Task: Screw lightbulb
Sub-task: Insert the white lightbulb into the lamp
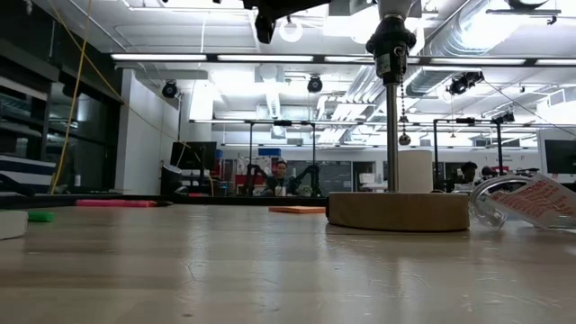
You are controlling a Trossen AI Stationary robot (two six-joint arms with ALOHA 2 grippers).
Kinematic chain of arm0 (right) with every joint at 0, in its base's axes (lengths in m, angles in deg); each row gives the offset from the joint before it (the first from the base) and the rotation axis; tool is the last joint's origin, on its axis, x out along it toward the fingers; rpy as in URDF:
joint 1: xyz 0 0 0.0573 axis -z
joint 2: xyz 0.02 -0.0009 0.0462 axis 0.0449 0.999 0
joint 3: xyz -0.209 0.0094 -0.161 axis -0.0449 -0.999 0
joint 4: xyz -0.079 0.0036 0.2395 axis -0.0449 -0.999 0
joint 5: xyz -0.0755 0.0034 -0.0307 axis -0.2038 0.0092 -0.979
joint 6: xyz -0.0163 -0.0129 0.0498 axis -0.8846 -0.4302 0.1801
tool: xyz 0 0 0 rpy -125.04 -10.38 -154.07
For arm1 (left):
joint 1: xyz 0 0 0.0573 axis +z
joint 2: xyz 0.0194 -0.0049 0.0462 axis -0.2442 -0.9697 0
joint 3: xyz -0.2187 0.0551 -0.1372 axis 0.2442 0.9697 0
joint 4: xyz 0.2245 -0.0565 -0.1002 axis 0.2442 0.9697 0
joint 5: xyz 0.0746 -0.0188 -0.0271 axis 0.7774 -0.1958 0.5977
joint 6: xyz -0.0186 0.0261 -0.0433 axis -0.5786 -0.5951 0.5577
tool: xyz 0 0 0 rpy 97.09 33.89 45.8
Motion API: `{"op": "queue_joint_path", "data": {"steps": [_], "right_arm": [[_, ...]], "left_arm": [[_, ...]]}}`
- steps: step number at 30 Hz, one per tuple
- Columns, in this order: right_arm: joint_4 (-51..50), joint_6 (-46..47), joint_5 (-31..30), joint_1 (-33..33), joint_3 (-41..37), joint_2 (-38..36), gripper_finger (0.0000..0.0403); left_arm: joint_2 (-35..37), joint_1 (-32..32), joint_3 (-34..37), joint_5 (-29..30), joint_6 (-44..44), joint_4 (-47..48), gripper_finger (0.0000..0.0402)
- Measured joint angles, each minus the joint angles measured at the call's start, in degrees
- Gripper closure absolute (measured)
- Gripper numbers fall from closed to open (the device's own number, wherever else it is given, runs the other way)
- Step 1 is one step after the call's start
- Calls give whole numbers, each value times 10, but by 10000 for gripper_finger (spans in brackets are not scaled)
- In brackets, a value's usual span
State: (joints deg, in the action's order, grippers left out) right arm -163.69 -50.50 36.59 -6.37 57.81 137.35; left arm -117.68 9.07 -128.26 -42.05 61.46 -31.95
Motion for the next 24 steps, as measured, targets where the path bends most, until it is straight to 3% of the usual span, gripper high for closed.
{"op": "queue_joint_path", "data": {"steps": [10, 24], "right_arm": [[0, 2, 12, 0, 0, 0, 7], [0, 1, -8, 0, 0, 0, 3]], "left_arm": [[0, 0, 0, 3, 0, 15, 345], [0, 0, 0, 12, 0, 14, 345]]}}
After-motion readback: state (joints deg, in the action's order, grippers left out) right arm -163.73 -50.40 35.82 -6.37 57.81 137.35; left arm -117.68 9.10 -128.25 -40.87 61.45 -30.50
